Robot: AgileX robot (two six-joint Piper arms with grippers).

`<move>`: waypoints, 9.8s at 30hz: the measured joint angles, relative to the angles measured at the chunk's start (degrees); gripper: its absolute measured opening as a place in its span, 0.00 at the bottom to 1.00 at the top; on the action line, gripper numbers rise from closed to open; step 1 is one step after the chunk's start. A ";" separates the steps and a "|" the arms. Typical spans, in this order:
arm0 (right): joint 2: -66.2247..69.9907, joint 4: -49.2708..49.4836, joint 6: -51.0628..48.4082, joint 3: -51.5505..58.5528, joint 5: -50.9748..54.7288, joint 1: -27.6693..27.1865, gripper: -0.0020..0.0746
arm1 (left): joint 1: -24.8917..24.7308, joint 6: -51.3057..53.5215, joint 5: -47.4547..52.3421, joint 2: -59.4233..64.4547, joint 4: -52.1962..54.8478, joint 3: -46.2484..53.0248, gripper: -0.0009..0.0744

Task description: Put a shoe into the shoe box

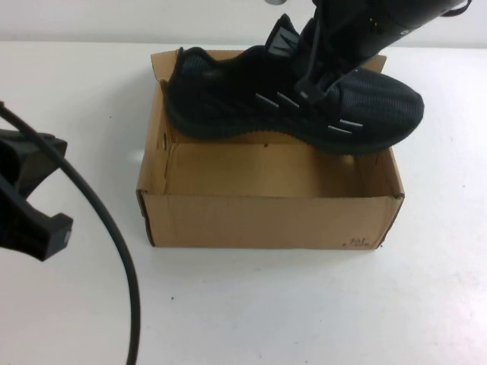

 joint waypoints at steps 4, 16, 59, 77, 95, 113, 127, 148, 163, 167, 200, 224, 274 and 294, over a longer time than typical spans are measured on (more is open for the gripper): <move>4.10 7.74 -6.66 -1.79 0.00 -4.20 0.06 | 0.00 -0.02 0.51 0.00 0.16 0.00 0.01; 18.78 13.84 -14.25 -10.77 -2.05 -6.08 0.06 | 0.00 -0.02 4.19 0.00 0.16 0.00 0.01; 32.12 8.19 -13.28 -21.33 -4.07 -6.30 0.06 | 0.00 -0.15 4.79 0.00 -1.66 0.00 0.01; 34.04 7.20 -12.19 -21.37 -5.58 -6.30 0.26 | 0.00 -0.15 4.79 0.00 -1.75 0.00 0.01; 18.27 6.36 -10.19 -21.71 0.11 -6.30 0.06 | 0.00 16.66 10.51 -1.91 -1.53 0.00 0.01; -11.08 -3.90 18.13 -16.36 7.47 -6.30 0.01 | 0.00 2.44 3.49 -3.09 5.73 -0.02 0.01; -43.39 -3.20 20.79 36.72 -16.75 -6.30 0.01 | 0.00 0.64 -2.36 -3.09 2.78 4.01 0.01; -82.12 0.27 21.00 90.24 -40.62 -6.30 0.01 | 0.00 -5.01 -15.97 -3.09 -1.59 10.20 0.01; -82.35 11.01 21.00 90.24 -38.26 -6.30 0.01 | 0.00 -5.62 -11.47 -3.09 -1.59 10.20 0.01; -82.35 12.00 21.00 90.24 -38.16 -6.30 0.01 | 0.00 -5.62 -10.86 -3.09 -1.38 10.28 0.01; -82.35 12.32 21.00 90.24 -36.97 -6.30 0.01 | 11.45 -4.84 -27.75 -25.43 1.23 24.41 0.01; -82.35 12.41 21.00 90.24 -36.88 -6.30 0.01 | 35.85 20.55 -50.40 -48.06 -35.60 56.57 0.01; -83.42 13.18 21.00 90.24 -35.65 -8.05 0.01 | 45.07 15.41 -25.98 -48.06 -28.28 58.75 0.01; -96.85 4.86 21.00 96.29 -38.89 -25.11 0.01 | 45.07 15.28 -25.98 -48.06 -28.18 58.75 0.01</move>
